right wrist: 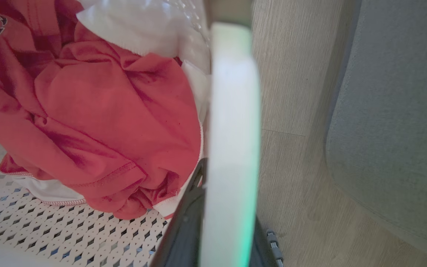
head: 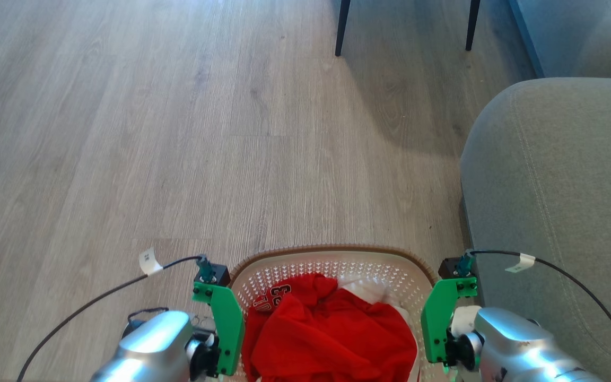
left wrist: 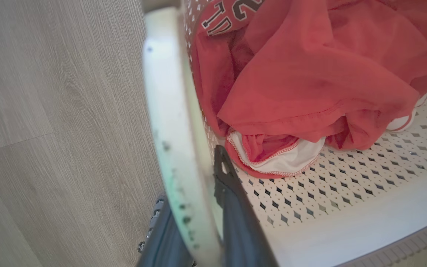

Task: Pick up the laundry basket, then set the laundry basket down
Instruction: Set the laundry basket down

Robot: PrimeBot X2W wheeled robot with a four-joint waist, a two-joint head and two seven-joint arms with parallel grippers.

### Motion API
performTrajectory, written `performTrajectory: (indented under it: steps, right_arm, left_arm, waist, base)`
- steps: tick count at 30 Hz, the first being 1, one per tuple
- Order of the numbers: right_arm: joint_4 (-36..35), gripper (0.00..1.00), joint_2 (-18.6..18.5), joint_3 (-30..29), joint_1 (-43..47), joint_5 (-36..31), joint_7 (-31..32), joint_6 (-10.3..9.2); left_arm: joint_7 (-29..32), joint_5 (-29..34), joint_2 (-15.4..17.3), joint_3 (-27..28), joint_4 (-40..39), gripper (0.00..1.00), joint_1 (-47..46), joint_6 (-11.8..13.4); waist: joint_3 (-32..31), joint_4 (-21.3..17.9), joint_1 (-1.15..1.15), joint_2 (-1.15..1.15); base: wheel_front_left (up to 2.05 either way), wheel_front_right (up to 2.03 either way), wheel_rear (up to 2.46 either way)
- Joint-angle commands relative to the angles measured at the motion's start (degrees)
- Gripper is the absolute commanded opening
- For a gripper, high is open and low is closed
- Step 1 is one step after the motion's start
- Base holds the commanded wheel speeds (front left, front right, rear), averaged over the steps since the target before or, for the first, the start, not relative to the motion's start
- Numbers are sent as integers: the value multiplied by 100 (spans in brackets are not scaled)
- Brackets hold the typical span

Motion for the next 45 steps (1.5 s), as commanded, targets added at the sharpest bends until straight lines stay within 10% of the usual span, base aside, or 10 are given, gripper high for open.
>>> performTrajectory:
  steps: [1,22,45]
  right_arm:
    - [-107,0,111,54,-297,14,-109,41]
    - [-71,0,111,220,-369,166,-164,41]
    - [-49,0,-25,329,-987,159,-562,41]
  left_arm:
    - [-5,21,-44,34,-194,0,-233,-89]
    - [-47,31,-77,34,-182,0,-266,-89]
    - [-808,128,-192,38,50,0,-980,-89]
  waist:
    - [2,0,0,0]
    - [277,17,0,0]
    - [1896,-13,0,0]
  base:
    - [0,0,0]
    - [0,0,0]
    - [0,0,0]
